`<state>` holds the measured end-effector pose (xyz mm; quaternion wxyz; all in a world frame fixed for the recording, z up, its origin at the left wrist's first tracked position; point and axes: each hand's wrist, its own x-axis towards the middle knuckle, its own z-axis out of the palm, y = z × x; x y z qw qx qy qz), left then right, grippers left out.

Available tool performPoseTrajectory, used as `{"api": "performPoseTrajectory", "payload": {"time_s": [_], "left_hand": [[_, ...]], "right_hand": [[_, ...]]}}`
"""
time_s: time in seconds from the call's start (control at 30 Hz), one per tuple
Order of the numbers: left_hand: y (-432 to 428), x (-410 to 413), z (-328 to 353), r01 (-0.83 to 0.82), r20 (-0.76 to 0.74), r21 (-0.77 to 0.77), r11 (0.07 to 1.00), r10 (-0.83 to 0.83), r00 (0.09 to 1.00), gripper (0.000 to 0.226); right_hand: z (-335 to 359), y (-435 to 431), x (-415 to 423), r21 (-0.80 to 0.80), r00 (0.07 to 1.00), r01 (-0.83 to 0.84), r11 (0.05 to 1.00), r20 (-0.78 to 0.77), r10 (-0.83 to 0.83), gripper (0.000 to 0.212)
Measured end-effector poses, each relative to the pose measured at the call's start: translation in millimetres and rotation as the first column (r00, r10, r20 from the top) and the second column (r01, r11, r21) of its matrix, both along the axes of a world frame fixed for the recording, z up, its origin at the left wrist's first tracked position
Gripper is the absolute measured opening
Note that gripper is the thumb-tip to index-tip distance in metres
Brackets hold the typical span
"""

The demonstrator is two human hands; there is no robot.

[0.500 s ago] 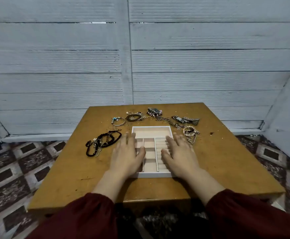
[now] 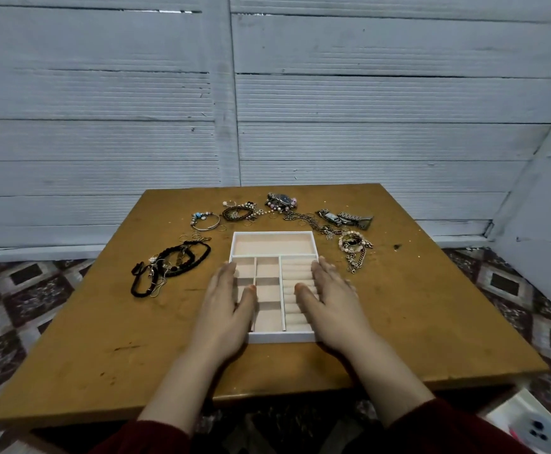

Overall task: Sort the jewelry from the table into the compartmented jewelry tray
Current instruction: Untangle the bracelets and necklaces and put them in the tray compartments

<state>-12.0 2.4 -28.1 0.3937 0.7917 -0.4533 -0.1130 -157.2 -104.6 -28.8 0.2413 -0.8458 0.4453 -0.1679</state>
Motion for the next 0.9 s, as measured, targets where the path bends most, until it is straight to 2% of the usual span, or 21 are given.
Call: {"api": "performPoseTrajectory", "payload": {"time_s": [0.27, 0.4, 0.6, 0.77, 0.9], "left_hand": [[-5.2, -8.2, -1.6, 0.034, -0.012, -0.016, 0.999, -0.035, 0.999, 0.057], [-6.8, -11.6, -3.0, 0.058, -0.017, -0.025, 0.998, -0.059, 0.998, 0.058], [-6.8, -9.1, -4.6, 0.068, -0.019, -0.037, 0.997, -0.068, 0.997, 0.058], [-10.2, -0.7, -0.5, 0.099, -0.063, -0.053, 0.994, -0.102, 0.993, 0.057], [-18.5, 16.4, 9.9, 0.063, -0.021, -0.064, 0.996, -0.064, 0.998, 0.05]], "right_hand": [[2.6, -5.1, -8.4, 0.001, 1.0, 0.008, 1.0, 0.019, -0.008, 0.069], [2.8, -6.2, -15.6, 0.012, 0.998, 0.022, 1.0, 0.051, -0.023, 0.059], [5.2, -5.4, -16.1, 0.024, 0.996, 0.028, 0.999, 0.089, -0.03, 0.055], [17.4, -4.1, -12.8, -0.166, 0.997, 0.046, 0.985, -0.059, -0.056, 0.052], [31.2, 2.8, 8.6, -0.232, 0.999, 0.036, 0.972, -0.012, -0.04, 0.048]]}}
